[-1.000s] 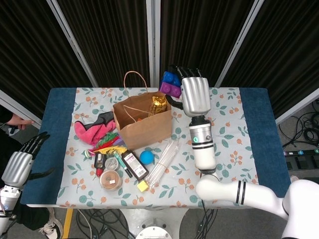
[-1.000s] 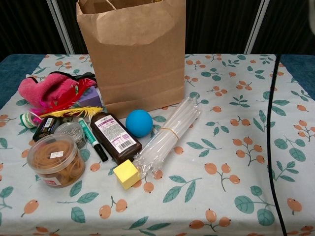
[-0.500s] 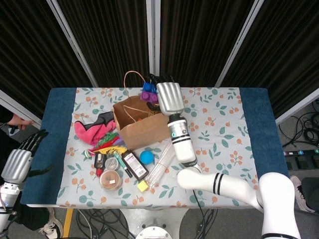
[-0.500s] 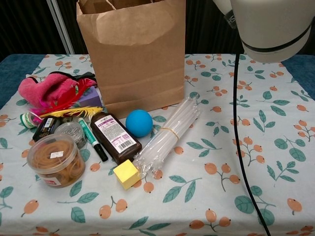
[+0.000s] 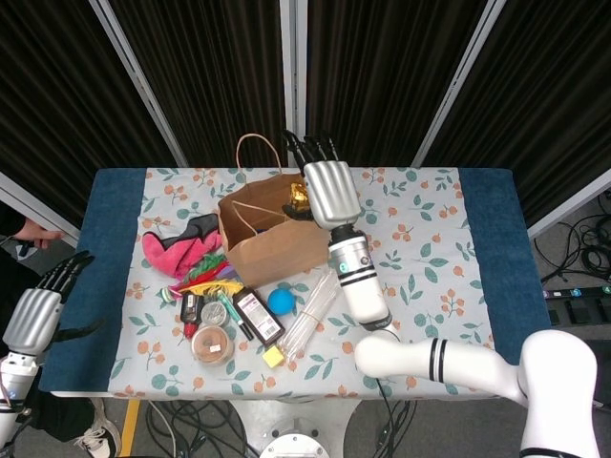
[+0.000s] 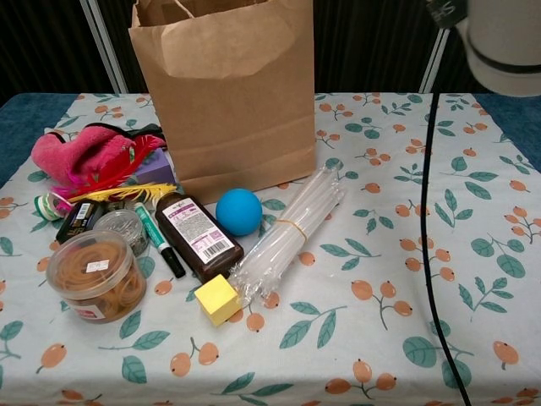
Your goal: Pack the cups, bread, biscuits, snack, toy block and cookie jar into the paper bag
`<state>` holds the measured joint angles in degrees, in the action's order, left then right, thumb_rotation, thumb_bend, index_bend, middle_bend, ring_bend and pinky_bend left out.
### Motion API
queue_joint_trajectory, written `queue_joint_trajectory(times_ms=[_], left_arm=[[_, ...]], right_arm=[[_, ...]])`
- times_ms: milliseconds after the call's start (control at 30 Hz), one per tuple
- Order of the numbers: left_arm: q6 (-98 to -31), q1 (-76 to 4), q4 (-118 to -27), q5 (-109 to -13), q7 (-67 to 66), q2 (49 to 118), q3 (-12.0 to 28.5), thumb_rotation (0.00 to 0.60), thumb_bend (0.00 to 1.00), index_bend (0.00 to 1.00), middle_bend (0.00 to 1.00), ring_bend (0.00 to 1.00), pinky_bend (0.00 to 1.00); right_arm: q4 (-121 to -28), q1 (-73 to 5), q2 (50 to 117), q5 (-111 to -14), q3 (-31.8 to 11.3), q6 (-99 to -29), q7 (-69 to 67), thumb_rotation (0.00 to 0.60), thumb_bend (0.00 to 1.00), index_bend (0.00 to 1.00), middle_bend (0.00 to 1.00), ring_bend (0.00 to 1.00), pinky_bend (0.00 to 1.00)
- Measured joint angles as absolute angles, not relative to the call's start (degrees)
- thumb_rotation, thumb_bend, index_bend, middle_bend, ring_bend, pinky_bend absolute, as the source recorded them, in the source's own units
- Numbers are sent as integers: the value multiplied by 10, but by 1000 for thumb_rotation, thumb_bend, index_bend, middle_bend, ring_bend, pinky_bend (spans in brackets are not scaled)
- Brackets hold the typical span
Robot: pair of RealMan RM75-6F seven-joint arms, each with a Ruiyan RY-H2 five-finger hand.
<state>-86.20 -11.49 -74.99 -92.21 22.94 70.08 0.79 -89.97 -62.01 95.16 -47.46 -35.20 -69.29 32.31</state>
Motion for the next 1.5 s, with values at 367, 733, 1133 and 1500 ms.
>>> queue_joint_trajectory(times_ms=[367, 733, 1133, 1500], left_arm=[[-843, -116, -790, -939, 194, 683, -14, 600, 193, 141, 182, 134, 214], [-778, -135, -894, -951, 103, 633, -40, 600, 195, 185, 183, 136, 214], [-724, -174, -870, -1087, -3, 668, -94, 600, 195, 249, 245, 174, 249], [-642, -243, -892, -1093, -27, 689, -86, 600, 197, 249, 245, 174, 249]], right_arm=[[-1178, -453, 758, -509, -306, -787, 322, 600, 0, 149, 223, 99, 67], [-1304, -234, 510, -589, -144, -790, 251, 600, 0, 149, 224, 80, 67], [-1300, -132, 436, -743, -84, -809, 69, 600, 0, 149, 240, 85, 67], [-1270, -111, 445, -744, -72, -809, 35, 600, 0, 147, 240, 85, 67]])
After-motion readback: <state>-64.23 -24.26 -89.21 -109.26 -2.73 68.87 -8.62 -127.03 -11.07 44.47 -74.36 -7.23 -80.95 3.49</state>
